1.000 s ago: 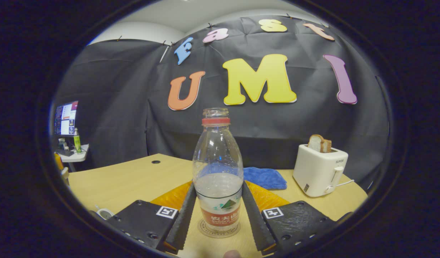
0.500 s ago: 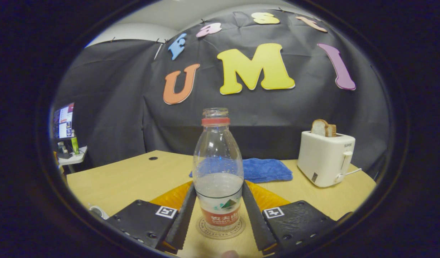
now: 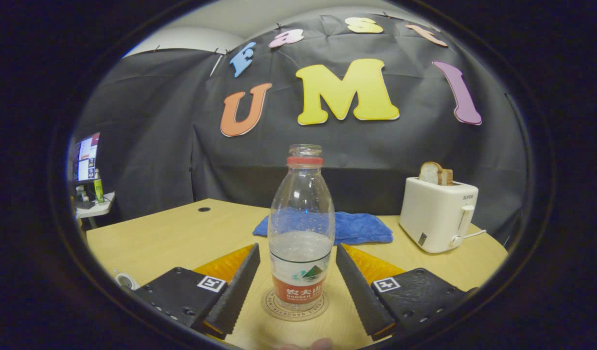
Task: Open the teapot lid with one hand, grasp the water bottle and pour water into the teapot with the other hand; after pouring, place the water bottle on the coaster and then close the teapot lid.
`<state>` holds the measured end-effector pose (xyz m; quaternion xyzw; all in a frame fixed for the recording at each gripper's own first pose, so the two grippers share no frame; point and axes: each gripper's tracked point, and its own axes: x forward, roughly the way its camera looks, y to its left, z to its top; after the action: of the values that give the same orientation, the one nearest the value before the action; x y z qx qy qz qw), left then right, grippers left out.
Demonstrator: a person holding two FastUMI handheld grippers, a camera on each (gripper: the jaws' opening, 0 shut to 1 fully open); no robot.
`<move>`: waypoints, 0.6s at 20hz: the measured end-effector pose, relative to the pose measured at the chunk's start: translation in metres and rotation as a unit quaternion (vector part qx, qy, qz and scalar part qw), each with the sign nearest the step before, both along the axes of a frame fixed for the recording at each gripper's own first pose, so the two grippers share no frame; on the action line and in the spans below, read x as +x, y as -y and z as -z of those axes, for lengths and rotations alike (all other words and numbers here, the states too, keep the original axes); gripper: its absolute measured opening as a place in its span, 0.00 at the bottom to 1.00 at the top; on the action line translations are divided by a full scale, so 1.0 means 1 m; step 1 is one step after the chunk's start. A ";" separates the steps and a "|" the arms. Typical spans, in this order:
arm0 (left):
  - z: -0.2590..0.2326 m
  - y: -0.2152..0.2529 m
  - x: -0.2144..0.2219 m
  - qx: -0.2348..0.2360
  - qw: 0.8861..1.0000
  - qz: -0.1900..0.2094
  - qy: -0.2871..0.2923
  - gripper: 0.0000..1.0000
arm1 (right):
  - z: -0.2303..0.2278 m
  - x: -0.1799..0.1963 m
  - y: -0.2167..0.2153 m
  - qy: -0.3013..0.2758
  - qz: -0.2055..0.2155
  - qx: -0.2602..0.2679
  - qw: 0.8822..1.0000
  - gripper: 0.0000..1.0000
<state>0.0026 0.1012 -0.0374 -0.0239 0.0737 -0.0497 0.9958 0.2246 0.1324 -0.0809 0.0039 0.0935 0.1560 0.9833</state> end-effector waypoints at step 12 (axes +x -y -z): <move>-0.004 0.050 0.016 -0.015 0.999 0.029 0.035 0.03 | -0.026 -0.114 0.086 0.035 0.060 -0.022 0.997 0.96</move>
<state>0.0185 0.0509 -0.0336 -0.0349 0.0388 -0.0802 0.9954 0.1104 0.0465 -0.0546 -0.0177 0.0624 0.0950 0.9934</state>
